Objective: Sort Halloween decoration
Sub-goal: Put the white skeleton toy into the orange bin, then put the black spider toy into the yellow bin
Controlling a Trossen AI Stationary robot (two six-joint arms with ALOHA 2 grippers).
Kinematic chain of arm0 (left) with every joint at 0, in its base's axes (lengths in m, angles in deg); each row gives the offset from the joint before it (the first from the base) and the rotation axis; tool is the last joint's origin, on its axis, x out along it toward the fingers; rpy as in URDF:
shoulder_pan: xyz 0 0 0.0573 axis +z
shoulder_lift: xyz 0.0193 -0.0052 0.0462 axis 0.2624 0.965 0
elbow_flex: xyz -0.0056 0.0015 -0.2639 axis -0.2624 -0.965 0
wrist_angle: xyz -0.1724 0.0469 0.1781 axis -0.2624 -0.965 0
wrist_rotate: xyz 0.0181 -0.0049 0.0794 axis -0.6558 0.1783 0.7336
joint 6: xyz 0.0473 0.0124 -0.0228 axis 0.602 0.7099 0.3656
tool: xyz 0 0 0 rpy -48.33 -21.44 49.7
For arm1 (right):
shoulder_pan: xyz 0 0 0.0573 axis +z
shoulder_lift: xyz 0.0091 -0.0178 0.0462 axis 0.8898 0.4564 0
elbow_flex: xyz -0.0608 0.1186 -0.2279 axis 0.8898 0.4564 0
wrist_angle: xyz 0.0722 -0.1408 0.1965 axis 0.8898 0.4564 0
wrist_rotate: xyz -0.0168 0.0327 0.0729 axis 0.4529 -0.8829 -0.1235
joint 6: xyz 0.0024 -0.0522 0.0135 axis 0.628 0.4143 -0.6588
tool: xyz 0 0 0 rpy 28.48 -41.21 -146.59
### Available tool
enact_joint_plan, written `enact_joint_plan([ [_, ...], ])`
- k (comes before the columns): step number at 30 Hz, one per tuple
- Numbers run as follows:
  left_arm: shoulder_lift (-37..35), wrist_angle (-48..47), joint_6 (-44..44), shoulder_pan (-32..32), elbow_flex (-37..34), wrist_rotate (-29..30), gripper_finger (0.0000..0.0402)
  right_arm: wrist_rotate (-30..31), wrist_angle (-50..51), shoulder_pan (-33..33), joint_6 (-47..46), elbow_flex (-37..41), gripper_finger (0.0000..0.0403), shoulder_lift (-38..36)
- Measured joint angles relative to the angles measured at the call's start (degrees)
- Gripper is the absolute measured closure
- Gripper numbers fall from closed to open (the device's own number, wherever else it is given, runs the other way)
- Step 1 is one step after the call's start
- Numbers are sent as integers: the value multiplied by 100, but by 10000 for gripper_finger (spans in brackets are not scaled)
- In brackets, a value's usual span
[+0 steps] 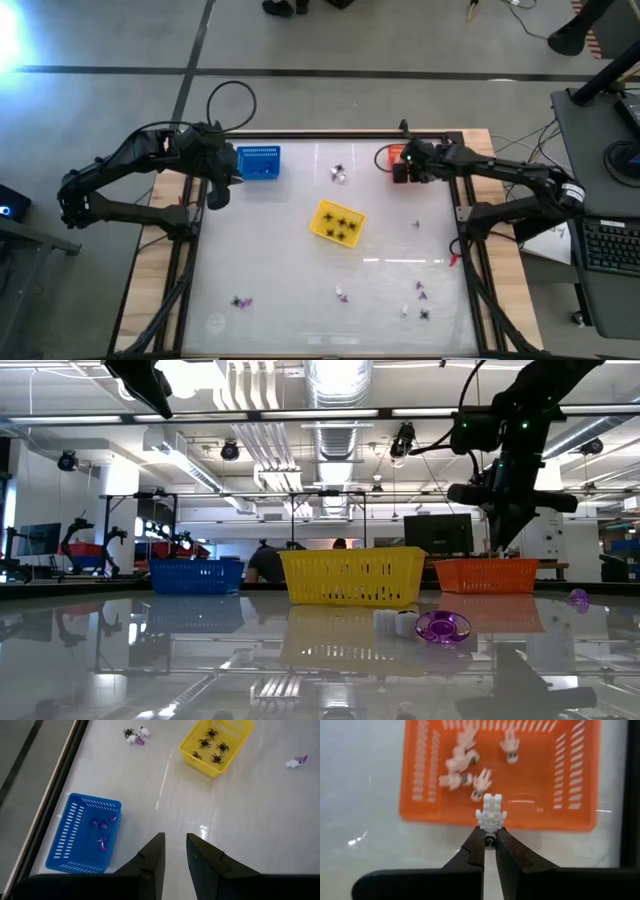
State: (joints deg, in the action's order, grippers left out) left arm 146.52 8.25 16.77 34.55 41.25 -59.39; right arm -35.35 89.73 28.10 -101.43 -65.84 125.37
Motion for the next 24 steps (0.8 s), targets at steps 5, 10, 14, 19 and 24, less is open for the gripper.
enact_joint_plan([
  [5,0,56,-144,2,0,296,340,-62,-29,-527,493,0,390,0],
  [10,0,101,-149,2,0,356,340,-253,-141,-909,958,0,390,0],
  [14,7,108,-261,2,0,356,340,-253,-367,-1007,1109,0,375,0],
  [19,37,110,-418,0,0,354,340,-253,-615,-1014,1329,0,326,0],
  [24,129,110,-584,0,0,354,340,-253,-642,-1016,1346,0,288,0],
])
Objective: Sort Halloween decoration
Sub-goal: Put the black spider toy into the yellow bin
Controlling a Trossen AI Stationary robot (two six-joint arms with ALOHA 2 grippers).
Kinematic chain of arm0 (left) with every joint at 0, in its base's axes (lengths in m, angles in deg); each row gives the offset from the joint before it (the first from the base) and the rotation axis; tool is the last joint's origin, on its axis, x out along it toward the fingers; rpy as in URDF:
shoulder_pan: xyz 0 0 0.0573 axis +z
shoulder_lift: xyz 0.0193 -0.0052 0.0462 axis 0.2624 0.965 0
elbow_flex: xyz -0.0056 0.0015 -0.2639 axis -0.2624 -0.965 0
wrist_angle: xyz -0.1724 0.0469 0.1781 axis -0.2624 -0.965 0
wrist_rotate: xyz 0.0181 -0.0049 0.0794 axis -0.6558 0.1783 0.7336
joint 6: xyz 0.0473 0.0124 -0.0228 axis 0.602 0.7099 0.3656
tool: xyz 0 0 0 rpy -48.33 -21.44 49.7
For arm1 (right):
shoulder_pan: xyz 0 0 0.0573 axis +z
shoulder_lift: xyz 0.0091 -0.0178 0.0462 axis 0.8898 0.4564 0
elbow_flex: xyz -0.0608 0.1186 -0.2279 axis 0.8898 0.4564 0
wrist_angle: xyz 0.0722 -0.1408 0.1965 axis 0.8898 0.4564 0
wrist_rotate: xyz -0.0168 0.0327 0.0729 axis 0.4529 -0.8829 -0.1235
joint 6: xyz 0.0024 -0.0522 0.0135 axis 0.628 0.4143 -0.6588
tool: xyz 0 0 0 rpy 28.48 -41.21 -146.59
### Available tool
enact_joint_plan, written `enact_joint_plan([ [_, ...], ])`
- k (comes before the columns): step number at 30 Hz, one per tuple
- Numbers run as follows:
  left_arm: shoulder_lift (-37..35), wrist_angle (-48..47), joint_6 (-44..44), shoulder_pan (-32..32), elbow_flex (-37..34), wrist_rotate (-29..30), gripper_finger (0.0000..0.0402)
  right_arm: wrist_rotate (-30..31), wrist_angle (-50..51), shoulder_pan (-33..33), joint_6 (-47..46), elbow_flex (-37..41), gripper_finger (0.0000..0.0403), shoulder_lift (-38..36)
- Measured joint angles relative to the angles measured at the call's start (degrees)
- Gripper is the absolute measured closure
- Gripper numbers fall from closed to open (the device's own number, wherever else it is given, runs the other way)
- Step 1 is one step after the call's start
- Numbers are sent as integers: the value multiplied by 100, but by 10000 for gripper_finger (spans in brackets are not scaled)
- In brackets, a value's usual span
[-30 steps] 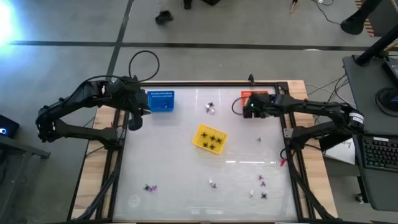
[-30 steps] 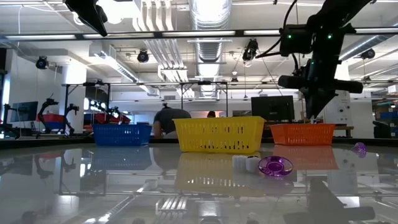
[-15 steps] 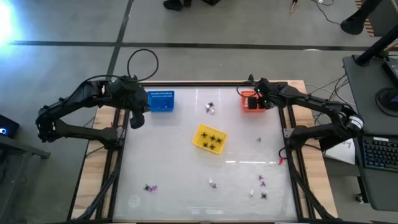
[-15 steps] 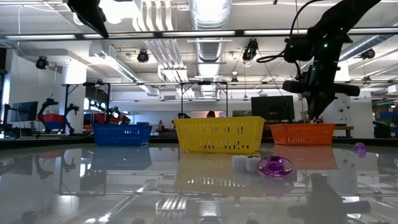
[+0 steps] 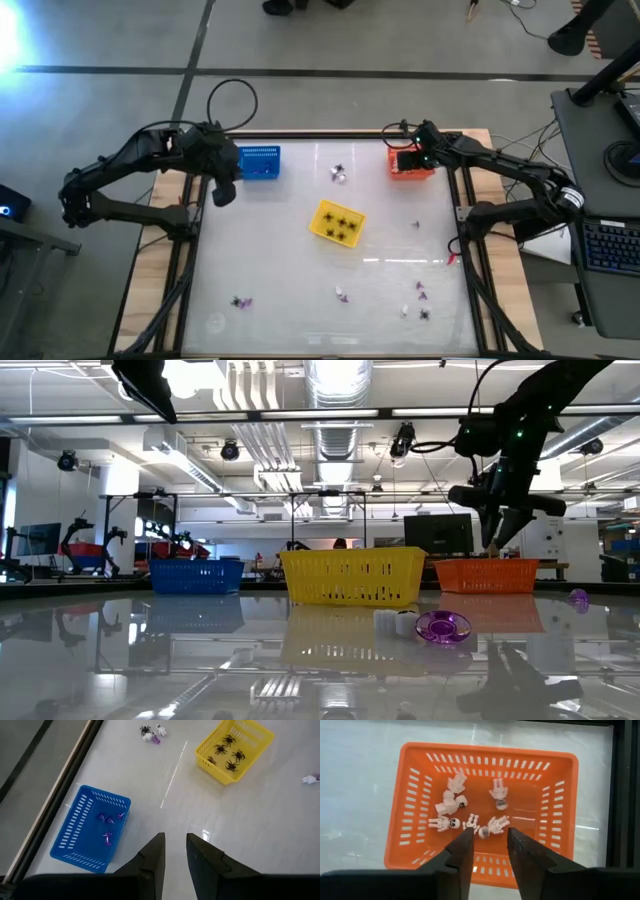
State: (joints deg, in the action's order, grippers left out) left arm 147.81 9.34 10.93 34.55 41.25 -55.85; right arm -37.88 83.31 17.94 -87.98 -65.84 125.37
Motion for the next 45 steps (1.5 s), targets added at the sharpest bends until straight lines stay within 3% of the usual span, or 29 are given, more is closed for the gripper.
enact_joint_plan([
  [8,189,-4,21,0,0,-22,340,-26,233,2,29,-173,266,0],
  [14,280,-4,-7,0,0,-99,340,-45,892,32,304,-938,264,0],
  [18,427,-6,-115,0,0,-485,336,-46,1163,115,461,-1588,264,0],
  [25,756,-18,-156,-2,-2,-694,292,-2,1161,301,668,-2462,264,0],
  [32,1042,-231,-705,-79,-11,-744,238,2,1167,304,809,-2729,264,0],
  [36,1074,-384,-999,-488,-171,-775,231,0,1197,304,809,-2729,264,0],
  [45,928,-222,-1541,-2125,-1289,-830,232,0,1556,304,753,-2721,264,0],
])
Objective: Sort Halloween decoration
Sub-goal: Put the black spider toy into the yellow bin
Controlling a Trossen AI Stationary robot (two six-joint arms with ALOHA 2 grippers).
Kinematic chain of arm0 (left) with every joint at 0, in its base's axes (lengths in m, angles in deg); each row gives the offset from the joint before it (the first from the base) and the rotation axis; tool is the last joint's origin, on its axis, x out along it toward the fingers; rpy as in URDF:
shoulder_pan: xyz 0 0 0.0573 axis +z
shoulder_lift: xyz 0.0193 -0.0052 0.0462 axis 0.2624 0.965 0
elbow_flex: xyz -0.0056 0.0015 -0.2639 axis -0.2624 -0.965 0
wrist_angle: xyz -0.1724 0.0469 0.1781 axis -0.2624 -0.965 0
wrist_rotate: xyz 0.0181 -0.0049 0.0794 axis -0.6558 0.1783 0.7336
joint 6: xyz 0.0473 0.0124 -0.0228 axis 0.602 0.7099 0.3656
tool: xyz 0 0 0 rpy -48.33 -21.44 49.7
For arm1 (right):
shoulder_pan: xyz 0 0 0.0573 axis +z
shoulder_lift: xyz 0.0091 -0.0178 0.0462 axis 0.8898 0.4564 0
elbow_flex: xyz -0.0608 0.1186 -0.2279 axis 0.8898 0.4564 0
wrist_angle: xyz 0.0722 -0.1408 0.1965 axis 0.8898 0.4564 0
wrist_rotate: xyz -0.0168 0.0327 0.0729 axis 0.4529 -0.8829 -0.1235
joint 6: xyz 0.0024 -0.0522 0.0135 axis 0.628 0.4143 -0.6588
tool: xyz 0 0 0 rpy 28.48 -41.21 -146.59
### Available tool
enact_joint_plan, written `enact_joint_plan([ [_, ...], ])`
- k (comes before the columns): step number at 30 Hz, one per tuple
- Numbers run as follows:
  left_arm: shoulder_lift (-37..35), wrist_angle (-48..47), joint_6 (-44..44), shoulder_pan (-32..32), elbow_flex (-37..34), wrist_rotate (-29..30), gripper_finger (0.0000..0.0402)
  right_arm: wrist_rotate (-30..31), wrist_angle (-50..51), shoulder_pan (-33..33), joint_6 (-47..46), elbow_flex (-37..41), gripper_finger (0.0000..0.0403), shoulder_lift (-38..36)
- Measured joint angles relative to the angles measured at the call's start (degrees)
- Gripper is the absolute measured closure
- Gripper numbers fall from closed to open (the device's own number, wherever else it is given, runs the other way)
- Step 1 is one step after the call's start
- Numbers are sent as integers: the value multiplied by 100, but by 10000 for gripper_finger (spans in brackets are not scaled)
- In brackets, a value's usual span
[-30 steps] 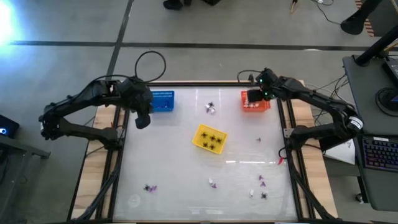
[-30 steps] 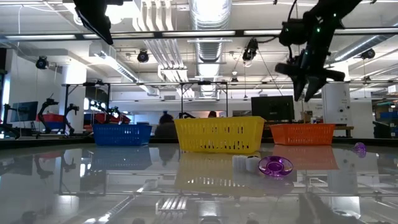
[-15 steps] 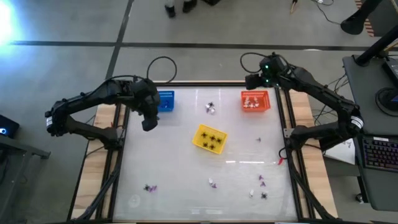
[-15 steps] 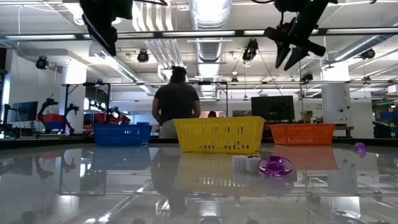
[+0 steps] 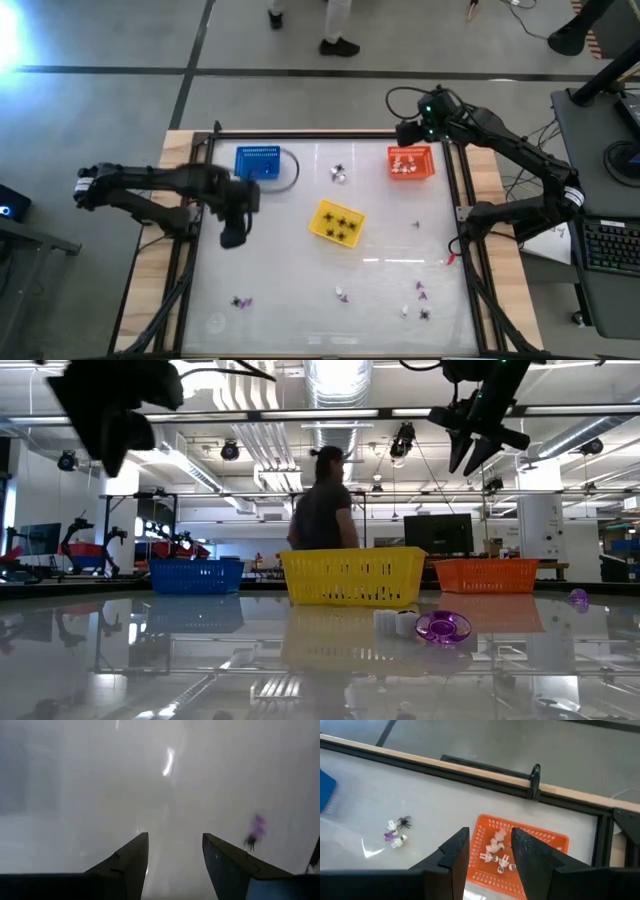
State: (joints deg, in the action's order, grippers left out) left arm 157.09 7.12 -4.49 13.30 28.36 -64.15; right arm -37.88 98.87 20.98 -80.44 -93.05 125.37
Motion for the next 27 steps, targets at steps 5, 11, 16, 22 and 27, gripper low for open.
enact_joint_plan([
  [5,-3,104,-488,-860,-441,-55,233,-2,189,60,-206,0,264,0],
  [11,-6,438,-1106,-1775,-562,-82,233,-491,217,246,-314,0,264,0],
  [16,-5,996,-1430,-2514,-562,-109,233,-816,233,484,-672,-35,264,0],
  [22,136,1288,-1844,-3308,-562,94,233,-822,407,957,-1286,-320,264,-2],
  [27,422,1652,-1957,-3805,-563,147,233,-817,394,1497,-1803,-726,264,-2],
])
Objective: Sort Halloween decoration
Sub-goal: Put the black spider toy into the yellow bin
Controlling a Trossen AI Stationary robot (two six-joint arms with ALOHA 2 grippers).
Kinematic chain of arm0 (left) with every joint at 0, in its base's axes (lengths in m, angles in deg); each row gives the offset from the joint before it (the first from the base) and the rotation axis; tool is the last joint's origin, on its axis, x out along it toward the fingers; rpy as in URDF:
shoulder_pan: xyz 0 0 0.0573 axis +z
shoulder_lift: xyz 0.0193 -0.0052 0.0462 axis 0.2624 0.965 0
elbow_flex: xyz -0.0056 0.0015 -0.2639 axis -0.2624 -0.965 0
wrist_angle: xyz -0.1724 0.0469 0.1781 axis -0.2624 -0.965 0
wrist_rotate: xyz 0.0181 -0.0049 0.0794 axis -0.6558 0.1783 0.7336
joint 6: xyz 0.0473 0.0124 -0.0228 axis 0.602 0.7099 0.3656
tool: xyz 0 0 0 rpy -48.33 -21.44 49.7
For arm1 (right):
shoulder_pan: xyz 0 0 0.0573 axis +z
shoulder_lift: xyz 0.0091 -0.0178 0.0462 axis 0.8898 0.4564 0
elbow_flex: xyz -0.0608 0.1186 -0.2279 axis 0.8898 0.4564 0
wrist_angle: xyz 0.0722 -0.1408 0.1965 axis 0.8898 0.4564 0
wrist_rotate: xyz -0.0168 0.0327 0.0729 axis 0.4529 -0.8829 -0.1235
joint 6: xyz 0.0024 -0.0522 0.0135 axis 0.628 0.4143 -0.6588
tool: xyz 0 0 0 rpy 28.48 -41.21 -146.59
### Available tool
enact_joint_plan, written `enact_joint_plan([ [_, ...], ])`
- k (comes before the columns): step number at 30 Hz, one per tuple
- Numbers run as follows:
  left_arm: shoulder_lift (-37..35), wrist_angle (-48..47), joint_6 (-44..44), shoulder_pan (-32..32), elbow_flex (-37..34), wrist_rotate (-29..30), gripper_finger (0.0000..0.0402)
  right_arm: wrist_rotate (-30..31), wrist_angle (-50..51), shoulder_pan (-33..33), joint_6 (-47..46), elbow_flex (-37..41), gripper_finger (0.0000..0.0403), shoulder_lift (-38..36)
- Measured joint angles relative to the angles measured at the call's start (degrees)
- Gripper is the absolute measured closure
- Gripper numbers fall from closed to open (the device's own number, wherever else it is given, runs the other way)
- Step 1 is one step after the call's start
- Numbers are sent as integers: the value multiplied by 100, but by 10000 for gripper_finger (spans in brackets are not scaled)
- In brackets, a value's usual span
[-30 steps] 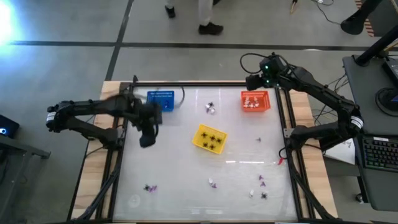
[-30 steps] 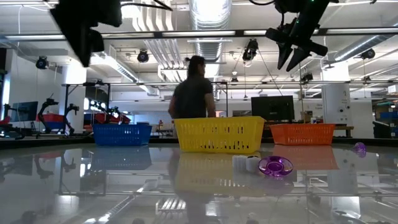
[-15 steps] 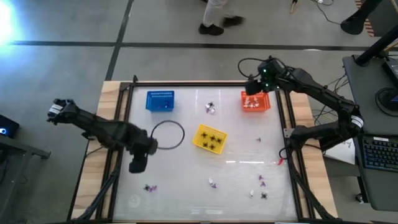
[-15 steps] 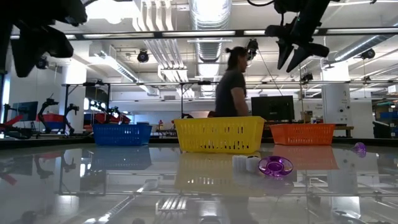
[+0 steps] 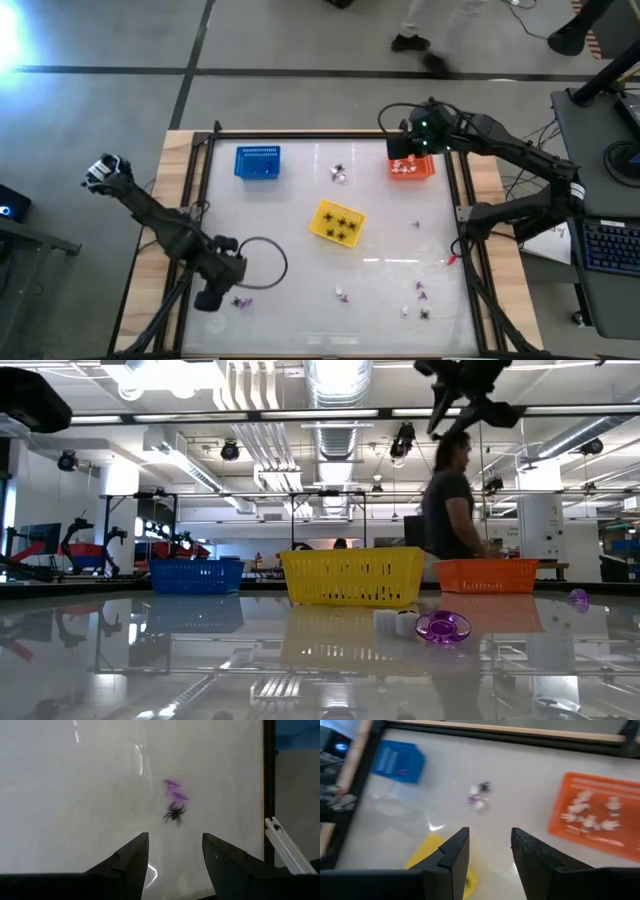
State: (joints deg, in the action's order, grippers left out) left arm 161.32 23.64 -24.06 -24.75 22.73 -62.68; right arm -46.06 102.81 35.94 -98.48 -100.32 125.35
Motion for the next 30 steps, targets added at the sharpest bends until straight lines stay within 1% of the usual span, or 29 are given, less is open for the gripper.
enact_joint_plan([
  [3,253,314,30,-214,-40,54,233,15,7,338,-228,-223,264,0],
  [7,637,358,27,-379,-70,330,233,62,-14,715,-471,-497,264,0],
  [12,1029,451,74,-514,-80,341,233,172,-53,1059,-677,-736,264,0],
  [14,1161,675,81,-558,-114,339,233,241,-57,1162,-755,-795,264,0],
  [17,1350,1146,84,-603,-216,338,233,278,-57,1279,-768,-828,264,0],
  [19,1459,1300,74,-601,-253,338,233,280,-57,1333,-766,-830,264,0],
  [24,1810,1088,44,-612,-273,338,233,280,-55,1358,-766,-830,264,0],
  [30,2098,1133,166,-617,-364,322,233,278,-55,1367,-768,-830,264,0],
])
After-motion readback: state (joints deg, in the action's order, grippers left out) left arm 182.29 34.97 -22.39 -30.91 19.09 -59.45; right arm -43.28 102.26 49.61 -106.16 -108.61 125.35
